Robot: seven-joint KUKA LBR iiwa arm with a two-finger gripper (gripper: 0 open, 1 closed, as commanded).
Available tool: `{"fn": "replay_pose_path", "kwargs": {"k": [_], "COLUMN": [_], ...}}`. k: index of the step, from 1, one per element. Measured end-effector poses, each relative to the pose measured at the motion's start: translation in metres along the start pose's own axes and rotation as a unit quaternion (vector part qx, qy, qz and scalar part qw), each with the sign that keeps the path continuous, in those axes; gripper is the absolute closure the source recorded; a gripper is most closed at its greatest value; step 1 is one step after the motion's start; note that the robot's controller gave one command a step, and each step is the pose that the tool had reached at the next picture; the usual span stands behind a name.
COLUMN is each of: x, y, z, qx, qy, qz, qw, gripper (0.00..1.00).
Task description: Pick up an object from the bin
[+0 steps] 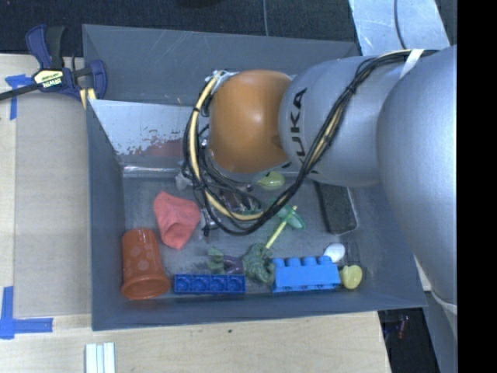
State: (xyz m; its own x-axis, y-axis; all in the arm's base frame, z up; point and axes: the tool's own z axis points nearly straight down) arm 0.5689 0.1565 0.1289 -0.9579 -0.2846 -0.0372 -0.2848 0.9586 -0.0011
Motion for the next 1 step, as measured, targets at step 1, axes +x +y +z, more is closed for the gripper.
{"fn": "replay_pose_path", "kwargs": {"k": [1], "x": [-0.0177], "y": [0.0623], "z": [0.0198], "qx": [-0.001], "qy": [0.0007], "qz": [0.002], "qw": [1.0000], "gripper": [0.00]}}
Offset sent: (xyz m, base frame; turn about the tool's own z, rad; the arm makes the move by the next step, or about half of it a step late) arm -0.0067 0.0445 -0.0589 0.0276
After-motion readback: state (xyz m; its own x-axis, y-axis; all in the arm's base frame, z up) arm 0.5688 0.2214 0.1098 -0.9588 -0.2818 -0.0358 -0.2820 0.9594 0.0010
